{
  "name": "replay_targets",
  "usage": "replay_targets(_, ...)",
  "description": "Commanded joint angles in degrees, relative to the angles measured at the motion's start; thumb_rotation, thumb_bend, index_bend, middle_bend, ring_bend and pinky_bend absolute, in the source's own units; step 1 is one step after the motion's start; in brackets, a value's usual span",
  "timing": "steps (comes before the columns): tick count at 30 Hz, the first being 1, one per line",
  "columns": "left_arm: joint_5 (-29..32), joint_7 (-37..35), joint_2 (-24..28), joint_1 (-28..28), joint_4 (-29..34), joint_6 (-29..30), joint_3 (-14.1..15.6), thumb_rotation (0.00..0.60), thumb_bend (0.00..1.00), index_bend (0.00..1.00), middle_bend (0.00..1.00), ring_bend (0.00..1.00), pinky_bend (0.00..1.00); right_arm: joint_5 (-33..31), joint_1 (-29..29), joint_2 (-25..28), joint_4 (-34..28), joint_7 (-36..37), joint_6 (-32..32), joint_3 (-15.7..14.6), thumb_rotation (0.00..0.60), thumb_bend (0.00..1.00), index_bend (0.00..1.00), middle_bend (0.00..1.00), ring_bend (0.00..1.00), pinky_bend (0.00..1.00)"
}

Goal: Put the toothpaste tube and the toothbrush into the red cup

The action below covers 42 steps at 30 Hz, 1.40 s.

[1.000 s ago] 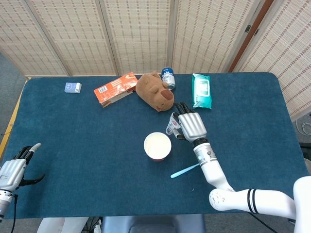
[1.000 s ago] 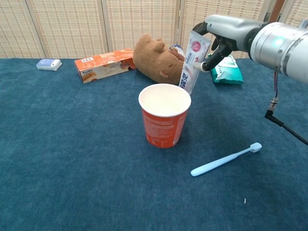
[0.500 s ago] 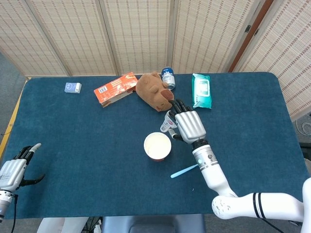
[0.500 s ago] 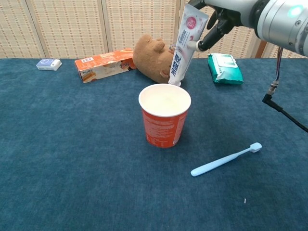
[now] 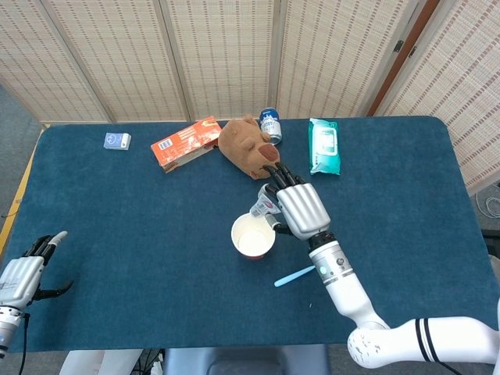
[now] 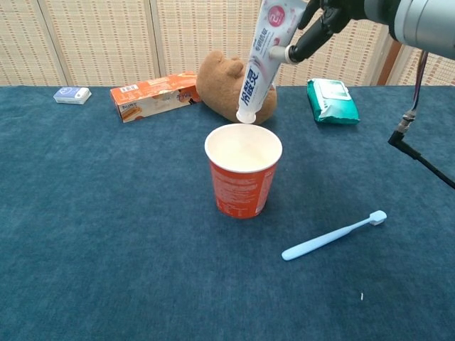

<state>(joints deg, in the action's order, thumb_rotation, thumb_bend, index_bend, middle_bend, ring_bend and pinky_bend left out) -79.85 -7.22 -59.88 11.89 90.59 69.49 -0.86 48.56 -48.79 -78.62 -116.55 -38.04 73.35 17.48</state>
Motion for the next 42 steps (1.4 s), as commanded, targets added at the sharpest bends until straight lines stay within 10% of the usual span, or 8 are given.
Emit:
replay_targets(1,0.0,0.0,0.0,0.0,0.0,0.0,0.0,0.600,0.22,0.02,0.14,0.09,0.26,0.6,0.1,0.3,-0.7,0.1,0.2,-0.3,0.600,0.29,0.65,0.13,0.00,0.26)
replay_targets(42,-0.3,-0.5,0.3,-0.3,0.4,0.7,0.0,0.600,0.22,0.02,0.14,0.09,0.26,3.4,0.5,-5.1,2.0,3.4,-4.1,-5.4,0.600,0.29,0.65,0.13,0.00,0.26)
